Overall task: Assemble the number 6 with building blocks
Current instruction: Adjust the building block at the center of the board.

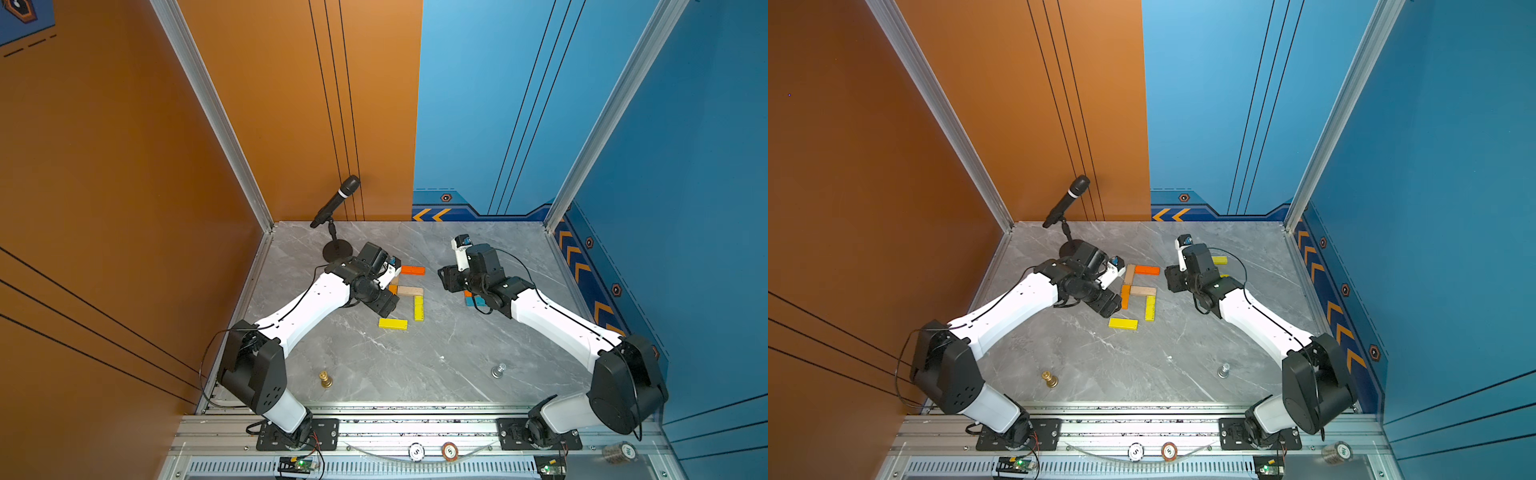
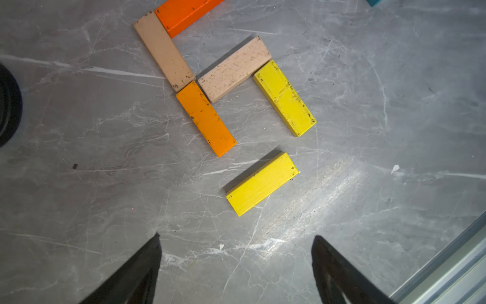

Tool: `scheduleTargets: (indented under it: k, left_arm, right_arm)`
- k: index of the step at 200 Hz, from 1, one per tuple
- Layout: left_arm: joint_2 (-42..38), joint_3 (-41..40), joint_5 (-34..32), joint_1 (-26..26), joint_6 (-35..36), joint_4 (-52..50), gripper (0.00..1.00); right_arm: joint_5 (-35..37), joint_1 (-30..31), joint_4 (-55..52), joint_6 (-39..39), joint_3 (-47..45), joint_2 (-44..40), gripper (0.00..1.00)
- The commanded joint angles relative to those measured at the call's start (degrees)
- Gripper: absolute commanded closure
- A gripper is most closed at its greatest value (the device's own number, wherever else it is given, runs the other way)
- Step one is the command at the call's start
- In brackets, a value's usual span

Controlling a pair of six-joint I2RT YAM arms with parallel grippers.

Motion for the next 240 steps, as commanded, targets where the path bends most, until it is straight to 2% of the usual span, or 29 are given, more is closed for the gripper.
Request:
scheduleTargets:
  k: [1, 29, 34, 82, 121, 162, 240]
  left_arm:
    - [1.9, -2.5, -0.5, -2.8, 11.2, -1.9, 0.12]
    - [3.5, -4.9, 2.2, -5.0, 20.1, -1.1, 0.12]
    - [3.8, -5.5, 2.3, -4.9, 21.6, -0.4, 0.17]
    - [6.1, -9.5, 3.2, -4.1, 33.4, 5.9, 0.23]
    - [8.4, -9.6, 7.9, -1.7, 37.3, 7.1, 0.24]
    - [10.9, -9.1, 8.0, -0.6, 39.1, 8.9, 0.29]
    - [14.6, -7.6, 7.7, 0.4, 39.5, 9.3, 0.41]
  right_arm:
    - [1.8, -2.2, 4.2, 4.8, -3.0, -3.0, 0.40]
    - [1.0, -5.1, 6.9, 7.5, -6.1, -5.2, 0.40]
    - [0.8, -5.4, 7.3, 7.8, -6.4, -5.4, 0.40]
    - [-1.1, -6.7, 8.4, 7.9, -7.4, -5.3, 0.41]
    - [-5.0, -5.9, 12.0, 6.2, -9.1, -5.5, 0.43]
    - [-6.4, -3.1, 12.6, 2.3, -9.0, -4.9, 0.44]
    - [-7.6, -2.0, 12.1, 1.9, -7.6, -2.5, 0.44]
